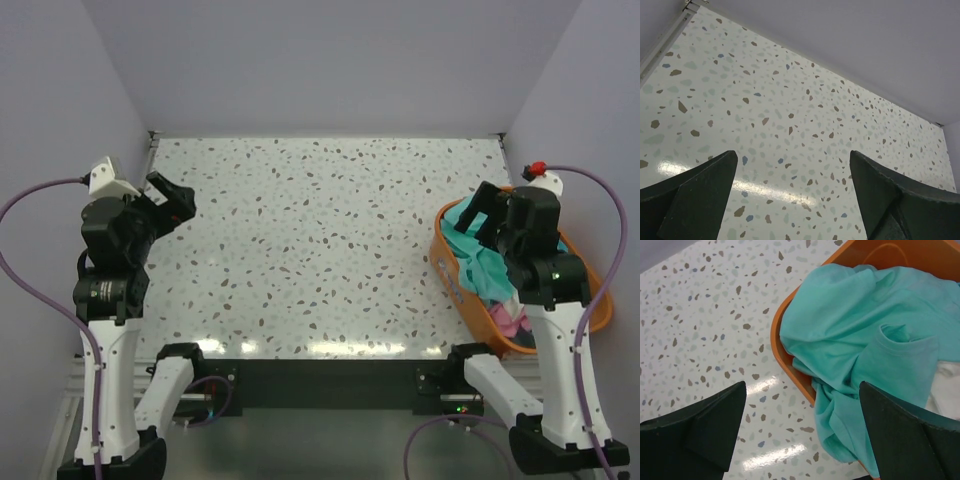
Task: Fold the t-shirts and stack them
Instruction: Grab the tshirt from the pile
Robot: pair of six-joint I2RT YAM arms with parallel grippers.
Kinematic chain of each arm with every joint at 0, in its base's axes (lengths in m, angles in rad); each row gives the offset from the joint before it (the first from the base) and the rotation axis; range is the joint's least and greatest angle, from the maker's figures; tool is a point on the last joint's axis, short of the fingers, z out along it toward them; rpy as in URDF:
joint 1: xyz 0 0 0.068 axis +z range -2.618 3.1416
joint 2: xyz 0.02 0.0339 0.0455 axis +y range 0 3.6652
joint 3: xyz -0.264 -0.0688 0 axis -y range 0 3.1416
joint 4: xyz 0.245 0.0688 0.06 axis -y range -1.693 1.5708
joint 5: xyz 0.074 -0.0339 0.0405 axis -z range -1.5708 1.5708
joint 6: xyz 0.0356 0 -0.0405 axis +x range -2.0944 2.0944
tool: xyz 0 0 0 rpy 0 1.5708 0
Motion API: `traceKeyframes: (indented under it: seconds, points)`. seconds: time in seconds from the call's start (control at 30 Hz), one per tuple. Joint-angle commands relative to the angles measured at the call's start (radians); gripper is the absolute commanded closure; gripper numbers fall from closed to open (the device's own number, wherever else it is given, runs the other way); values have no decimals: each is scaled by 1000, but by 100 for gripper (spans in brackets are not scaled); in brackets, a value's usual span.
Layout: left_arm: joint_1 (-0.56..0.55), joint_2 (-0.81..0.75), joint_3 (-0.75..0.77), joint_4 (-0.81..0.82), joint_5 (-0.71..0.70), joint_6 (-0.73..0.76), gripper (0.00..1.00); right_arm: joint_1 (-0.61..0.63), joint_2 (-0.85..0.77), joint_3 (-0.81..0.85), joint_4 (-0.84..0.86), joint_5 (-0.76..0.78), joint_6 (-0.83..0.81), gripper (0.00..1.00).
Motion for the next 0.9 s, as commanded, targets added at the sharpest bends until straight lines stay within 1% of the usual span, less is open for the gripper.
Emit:
traceKeyframes:
  seconds: [0.0, 0.07, 0.13, 0.23, 0.3, 0.37, 0.4, 0.47, 0.5, 0.57, 0.6, 0.67, 0.7, 0.73, 0.8, 0.87]
  points:
    - [-5, 10, -35, 42, 81, -11, 0, 1, 18, 48, -63, 115, -45, 1]
    - [-3, 20, -51, 46, 91, -14, 0, 1, 28, 34, -58, 210, -25, 1]
    - [-5, 23, -78, 72, 129, -11, 0, 0, 70, 32, -72, 249, -36, 1]
    - [-5, 23, -107, 98, 141, -12, 0, -5, 154, 37, -92, 319, 9, 1]
    - [-5, 26, -117, 100, 131, -12, 0, -32, 191, 19, -71, 323, 6, 1]
    - [-5, 30, -118, 99, 125, -12, 0, -71, 234, 0, -48, 291, 10, 1]
    - [-5, 33, -124, 99, 122, -14, 0, -120, 242, -33, -29, 271, 7, 1]
    - [-5, 35, -129, 100, 122, -15, 0, -154, 265, -70, 36, 238, 3, 5]
    - [-5, 35, -135, 100, 122, -15, 0, -169, 272, -104, 60, 232, 0, 17]
    - [-5, 41, -140, 102, 122, -15, 0, -174, 289, -123, 98, 209, -2, 33]
    - [-5, 44, -141, 100, 122, -17, 0, -177, 292, -141, 113, 198, -11, 45]
    - [-5, 53, -146, 99, 130, -17, 0, -178, 292, -153, 135, 235, 3, 51]
    - [-5, 56, -146, 94, 130, -15, 0, -180, 285, -161, 138, 246, 7, 65]
    - [-5, 62, -146, 89, 130, -15, 0, -183, 277, -164, 140, 256, 15, 72]
    - [-5, 70, -146, 79, 125, -14, 0, -186, 239, -167, 144, 267, 19, 100]
    - [-5, 70, -146, 77, 121, -12, 0, -186, 204, -167, 167, 257, 4, 100]
